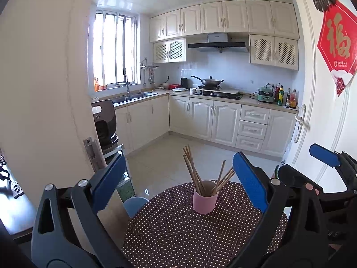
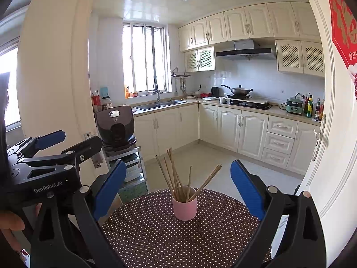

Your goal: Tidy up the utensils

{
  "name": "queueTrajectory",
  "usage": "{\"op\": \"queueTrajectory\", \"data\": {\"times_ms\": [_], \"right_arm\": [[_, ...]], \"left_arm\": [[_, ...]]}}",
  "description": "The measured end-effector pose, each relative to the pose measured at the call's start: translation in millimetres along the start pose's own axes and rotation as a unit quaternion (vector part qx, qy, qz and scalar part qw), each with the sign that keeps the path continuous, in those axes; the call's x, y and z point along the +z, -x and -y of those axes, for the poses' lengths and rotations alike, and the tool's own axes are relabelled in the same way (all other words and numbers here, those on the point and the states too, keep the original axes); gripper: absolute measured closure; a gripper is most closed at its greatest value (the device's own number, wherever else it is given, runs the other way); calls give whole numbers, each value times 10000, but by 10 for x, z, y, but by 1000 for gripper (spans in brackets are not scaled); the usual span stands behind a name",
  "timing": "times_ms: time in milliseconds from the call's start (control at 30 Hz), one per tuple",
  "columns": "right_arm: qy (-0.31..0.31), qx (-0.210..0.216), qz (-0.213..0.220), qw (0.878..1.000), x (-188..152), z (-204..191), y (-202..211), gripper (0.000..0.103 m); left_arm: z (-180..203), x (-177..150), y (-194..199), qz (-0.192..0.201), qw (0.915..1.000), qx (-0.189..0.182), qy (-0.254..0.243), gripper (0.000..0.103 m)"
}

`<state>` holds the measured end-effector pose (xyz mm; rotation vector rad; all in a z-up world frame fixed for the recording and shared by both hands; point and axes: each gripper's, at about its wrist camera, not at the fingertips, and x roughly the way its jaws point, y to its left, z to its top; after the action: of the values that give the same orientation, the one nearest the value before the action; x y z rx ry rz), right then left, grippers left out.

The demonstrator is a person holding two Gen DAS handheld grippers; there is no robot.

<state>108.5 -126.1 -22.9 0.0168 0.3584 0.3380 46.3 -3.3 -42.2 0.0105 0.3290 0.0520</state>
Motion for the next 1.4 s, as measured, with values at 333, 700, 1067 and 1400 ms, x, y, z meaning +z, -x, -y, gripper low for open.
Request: {"op": "queueTrajectory", "data": {"times_ms": [333,700,1067,1400], "right_arm": [[-15,4,-12,10000,-1,-16,8,11],[-30,14,-31,10000,-10,-21,18,10],[-35,10,-33,10000,6,-19,37,10],[-53,26,-39,10000,0,-10,32,10]], "left_arm": [[-2,-5,-5,14,10000,3,-17,8],[-13,-12,-3,23,10000,8,-25,8],[-22,-25,14,37,10000,15,-14,8],[-40,-28,10,36,10000,30,-22,8]]}}
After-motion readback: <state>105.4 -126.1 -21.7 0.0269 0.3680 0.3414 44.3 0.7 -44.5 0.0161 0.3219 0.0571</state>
